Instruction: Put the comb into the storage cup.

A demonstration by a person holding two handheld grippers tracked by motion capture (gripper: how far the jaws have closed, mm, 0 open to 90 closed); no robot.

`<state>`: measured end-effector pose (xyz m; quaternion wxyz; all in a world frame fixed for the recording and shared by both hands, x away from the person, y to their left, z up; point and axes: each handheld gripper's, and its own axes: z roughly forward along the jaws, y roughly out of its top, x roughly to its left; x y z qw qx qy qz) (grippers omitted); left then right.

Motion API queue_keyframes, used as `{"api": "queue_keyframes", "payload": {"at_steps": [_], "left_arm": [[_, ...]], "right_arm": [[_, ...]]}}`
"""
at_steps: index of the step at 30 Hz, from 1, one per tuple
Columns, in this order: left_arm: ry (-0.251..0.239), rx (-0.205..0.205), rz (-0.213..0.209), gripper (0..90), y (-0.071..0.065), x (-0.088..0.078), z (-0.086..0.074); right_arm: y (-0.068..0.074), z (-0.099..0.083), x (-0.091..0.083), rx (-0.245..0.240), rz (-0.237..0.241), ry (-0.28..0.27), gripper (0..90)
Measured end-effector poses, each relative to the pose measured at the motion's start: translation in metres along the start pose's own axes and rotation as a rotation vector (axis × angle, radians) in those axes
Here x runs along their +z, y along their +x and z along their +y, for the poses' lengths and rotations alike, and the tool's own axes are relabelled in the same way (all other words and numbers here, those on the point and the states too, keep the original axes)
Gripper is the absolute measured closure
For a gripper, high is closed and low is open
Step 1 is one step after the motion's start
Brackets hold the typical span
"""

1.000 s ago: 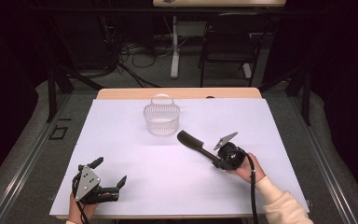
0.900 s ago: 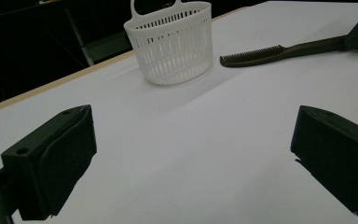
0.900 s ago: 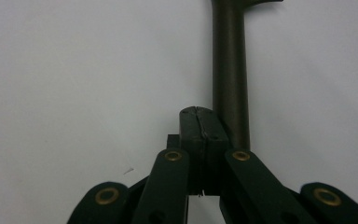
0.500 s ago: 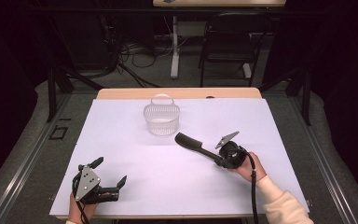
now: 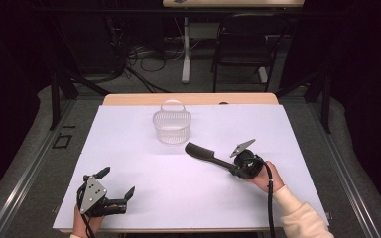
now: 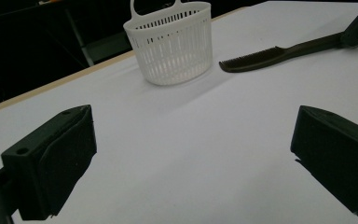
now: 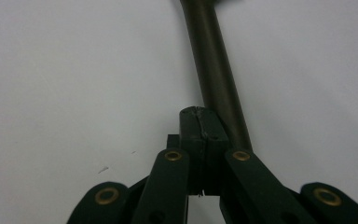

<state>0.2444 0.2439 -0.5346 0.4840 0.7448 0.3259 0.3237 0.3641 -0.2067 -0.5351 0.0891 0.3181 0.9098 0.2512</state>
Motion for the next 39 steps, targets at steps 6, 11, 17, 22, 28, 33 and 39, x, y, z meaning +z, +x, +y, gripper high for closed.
{"api": "queue_keyframes", "payload": {"at_steps": [6,11,17,22,28,33,39], "left_arm": [[0.0,-0.001,-0.001,0.3,0.0,0.0,0.0],[-0.002,0.001,0.0,0.3,0.0,0.0,0.0],[0.002,-0.001,0.001,0.3,0.0,0.0,0.0],[-0.002,-0.001,-0.001,0.3,-0.001,0.0,0.0],[-0.002,0.0,-0.001,0.3,-0.001,0.0,0.0],[0.0,0.001,-0.002,0.3,-0.001,0.001,0.0],[-0.001,0.0,-0.003,0.3,-0.001,0.001,0.0]], "right_arm": [[0.003,0.002,-0.005,-0.005,0.021,0.006,84.1],[0.006,0.005,-0.012,-0.028,0.019,-0.003,74.0],[0.01,0.008,-0.019,-0.057,0.007,-0.001,59.8],[0.009,0.009,-0.02,-0.066,0.006,0.006,43.2],[0.007,0.012,-0.023,-0.054,-0.019,-0.016,15.8],[0.004,0.015,-0.022,-0.045,-0.042,-0.007,0.0],[0.001,0.019,-0.018,-0.059,-0.03,-0.017,0.0]]}}
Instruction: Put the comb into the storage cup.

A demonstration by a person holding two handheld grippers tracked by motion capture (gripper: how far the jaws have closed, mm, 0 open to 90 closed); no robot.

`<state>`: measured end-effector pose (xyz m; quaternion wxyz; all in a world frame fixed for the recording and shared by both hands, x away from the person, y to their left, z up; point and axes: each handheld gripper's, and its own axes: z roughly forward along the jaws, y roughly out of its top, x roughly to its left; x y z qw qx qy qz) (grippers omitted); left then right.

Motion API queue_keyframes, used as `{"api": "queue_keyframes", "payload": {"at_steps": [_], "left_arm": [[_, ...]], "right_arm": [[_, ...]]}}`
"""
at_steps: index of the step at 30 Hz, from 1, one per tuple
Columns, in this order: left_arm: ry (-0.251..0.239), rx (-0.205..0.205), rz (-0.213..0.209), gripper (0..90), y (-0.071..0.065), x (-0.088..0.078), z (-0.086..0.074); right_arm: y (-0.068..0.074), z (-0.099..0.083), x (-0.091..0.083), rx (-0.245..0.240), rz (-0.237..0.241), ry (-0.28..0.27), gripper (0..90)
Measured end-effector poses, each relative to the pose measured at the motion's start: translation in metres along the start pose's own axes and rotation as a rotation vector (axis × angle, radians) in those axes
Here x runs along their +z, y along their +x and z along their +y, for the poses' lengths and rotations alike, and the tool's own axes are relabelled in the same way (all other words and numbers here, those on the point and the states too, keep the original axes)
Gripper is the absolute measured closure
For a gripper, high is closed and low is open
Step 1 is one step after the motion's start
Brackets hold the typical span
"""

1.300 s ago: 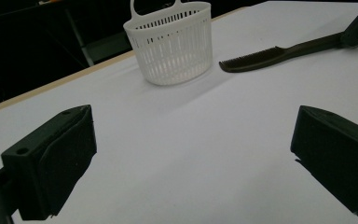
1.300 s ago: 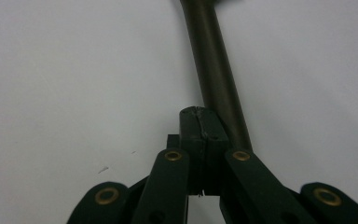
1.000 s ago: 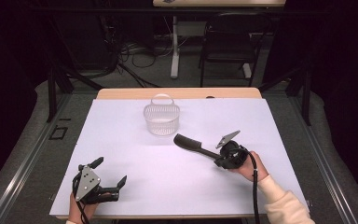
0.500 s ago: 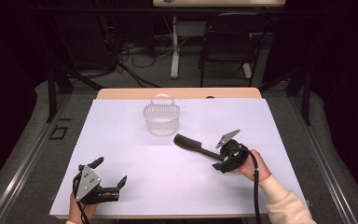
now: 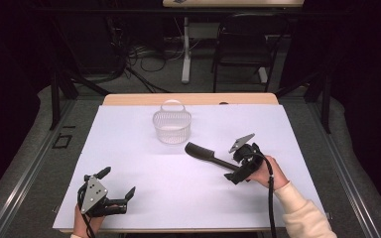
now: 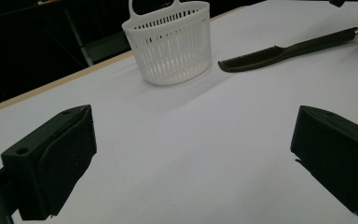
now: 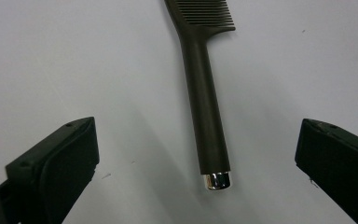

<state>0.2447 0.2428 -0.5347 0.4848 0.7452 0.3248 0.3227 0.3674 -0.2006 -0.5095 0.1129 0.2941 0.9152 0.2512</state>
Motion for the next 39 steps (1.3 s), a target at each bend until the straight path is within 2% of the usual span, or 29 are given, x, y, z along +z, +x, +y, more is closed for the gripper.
{"api": "queue_keyframes", "payload": {"at_steps": [2,11,15,18,23,30,39], "left_arm": [[0.0,-0.001,-0.001,0.3,0.0,0.0,0.0],[0.002,0.002,-0.002,0.3,0.0,0.0,0.0],[0.001,0.004,0.0,0.3,0.0,0.0,0.0],[-0.002,0.006,0.002,0.3,0.0,0.0,0.0],[-0.002,0.006,0.002,0.3,0.001,-0.001,0.0],[-0.005,-0.002,0.006,0.2,0.002,-0.002,0.0],[-0.006,0.0,0.008,0.3,0.002,-0.002,0.0]], "right_arm": [[-0.001,0.003,0.001,-0.015,-0.011,-0.007,0.0],[0.002,0.015,0.006,-0.04,0.002,-0.031,0.0],[0.003,0.02,0.006,-0.043,-0.013,-0.048,0.0],[0.002,0.023,0.008,-0.038,-0.006,-0.065,0.0],[0.002,0.025,0.013,-0.046,0.009,-0.051,0.0],[0.002,0.029,0.022,-0.032,0.033,-0.012,0.0],[0.0,0.037,0.028,-0.063,0.027,0.056,0.0]]}}
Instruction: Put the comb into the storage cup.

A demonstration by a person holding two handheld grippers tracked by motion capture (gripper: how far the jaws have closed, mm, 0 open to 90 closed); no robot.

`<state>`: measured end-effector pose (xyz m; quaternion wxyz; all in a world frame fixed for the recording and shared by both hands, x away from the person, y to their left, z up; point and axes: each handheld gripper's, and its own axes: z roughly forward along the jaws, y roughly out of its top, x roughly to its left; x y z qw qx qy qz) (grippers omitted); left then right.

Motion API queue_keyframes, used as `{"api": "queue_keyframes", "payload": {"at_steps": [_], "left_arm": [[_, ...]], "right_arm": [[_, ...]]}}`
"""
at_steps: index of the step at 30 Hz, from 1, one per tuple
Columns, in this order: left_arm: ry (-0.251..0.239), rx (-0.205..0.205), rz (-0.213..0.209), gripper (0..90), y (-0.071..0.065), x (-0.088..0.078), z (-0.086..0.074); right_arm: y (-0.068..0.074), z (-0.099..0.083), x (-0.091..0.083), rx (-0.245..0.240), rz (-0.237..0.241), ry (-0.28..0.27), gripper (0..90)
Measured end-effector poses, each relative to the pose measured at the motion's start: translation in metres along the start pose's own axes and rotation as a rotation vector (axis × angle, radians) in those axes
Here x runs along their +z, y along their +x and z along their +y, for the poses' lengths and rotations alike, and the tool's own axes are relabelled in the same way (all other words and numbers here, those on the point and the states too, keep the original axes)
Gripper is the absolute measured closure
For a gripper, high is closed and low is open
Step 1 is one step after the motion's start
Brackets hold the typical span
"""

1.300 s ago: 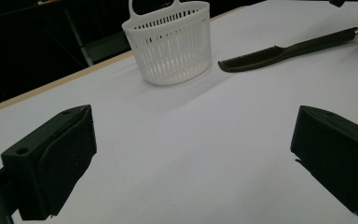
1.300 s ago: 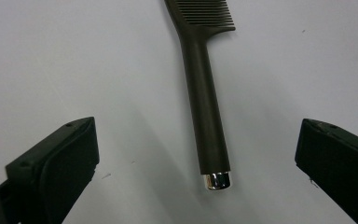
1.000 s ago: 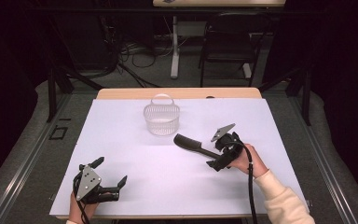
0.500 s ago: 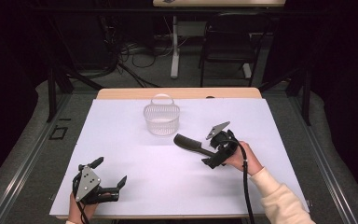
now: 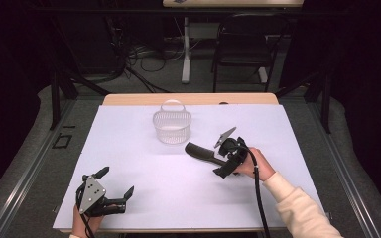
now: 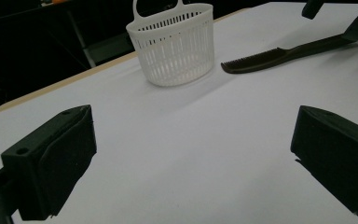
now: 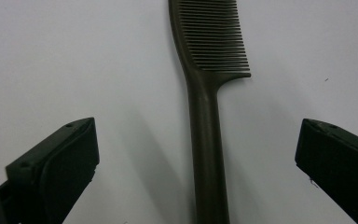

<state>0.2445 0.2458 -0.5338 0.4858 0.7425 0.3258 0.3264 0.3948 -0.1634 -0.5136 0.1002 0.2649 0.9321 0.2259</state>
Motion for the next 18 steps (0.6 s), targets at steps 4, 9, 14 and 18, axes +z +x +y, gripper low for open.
{"api": "queue_keyframes", "payload": {"at_steps": [4,9,14,18], "left_arm": [[0.0,0.001,0.0,0.3,0.0,0.0,0.0],[0.001,-0.001,0.001,0.2,0.0,0.0,0.0],[0.0,-0.001,-0.004,0.3,0.0,0.0,0.0],[0.002,0.0,-0.004,0.3,0.0,0.0,0.0]], "right_arm": [[-0.001,0.005,0.001,-0.015,0.004,0.023,0.0],[-0.001,0.013,0.002,-0.03,-0.009,0.05,4.7],[-0.002,0.018,0.003,-0.046,-0.017,0.083,25.3],[-0.001,0.023,0.004,-0.059,-0.024,0.111,40.6]]}}
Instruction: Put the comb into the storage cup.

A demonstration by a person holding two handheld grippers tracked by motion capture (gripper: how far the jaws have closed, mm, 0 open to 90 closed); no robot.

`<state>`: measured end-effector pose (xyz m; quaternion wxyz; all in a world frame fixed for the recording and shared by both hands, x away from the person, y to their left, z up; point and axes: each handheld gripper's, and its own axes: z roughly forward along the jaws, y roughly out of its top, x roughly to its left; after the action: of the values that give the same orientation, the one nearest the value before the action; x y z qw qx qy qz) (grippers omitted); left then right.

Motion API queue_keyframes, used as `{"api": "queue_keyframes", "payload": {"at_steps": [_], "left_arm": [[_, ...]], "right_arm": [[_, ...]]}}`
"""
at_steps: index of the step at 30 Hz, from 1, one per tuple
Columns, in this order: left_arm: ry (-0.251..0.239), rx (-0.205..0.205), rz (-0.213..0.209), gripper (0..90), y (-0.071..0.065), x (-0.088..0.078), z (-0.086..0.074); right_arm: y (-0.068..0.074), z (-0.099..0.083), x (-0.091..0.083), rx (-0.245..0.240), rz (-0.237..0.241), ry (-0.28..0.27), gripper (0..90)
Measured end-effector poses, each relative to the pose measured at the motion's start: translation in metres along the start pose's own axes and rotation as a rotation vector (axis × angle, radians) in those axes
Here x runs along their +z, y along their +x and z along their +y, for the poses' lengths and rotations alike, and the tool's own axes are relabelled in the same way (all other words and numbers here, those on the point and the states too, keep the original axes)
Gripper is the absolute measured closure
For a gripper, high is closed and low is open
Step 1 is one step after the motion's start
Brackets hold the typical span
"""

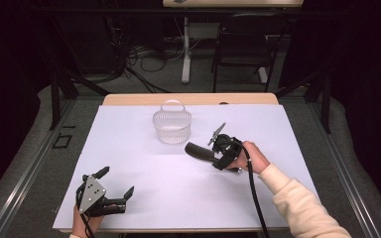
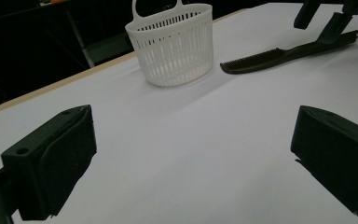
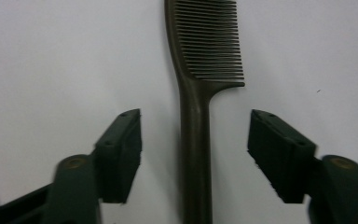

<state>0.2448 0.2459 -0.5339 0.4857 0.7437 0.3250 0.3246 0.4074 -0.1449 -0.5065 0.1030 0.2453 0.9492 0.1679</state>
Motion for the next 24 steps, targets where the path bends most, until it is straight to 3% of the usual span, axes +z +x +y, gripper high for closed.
{"api": "queue_keyframes", "payload": {"at_steps": [3,9,17,24], "left_arm": [[0.0,0.001,-0.002,0.3,0.0,0.0,0.0],[-0.001,0.003,-0.005,0.3,0.0,0.0,0.0],[0.0,0.002,-0.006,0.3,0.0,0.0,0.0],[0.003,0.004,-0.007,0.3,0.0,0.0,0.0]], "right_arm": [[0.001,0.004,0.003,-0.024,-0.004,0.037,49.7],[0.004,0.013,0.01,-0.066,-0.017,0.105,58.9],[0.001,0.018,0.022,-0.063,-0.008,0.187,62.4],[-0.001,0.021,0.029,-0.055,0.002,0.217,64.1]]}}
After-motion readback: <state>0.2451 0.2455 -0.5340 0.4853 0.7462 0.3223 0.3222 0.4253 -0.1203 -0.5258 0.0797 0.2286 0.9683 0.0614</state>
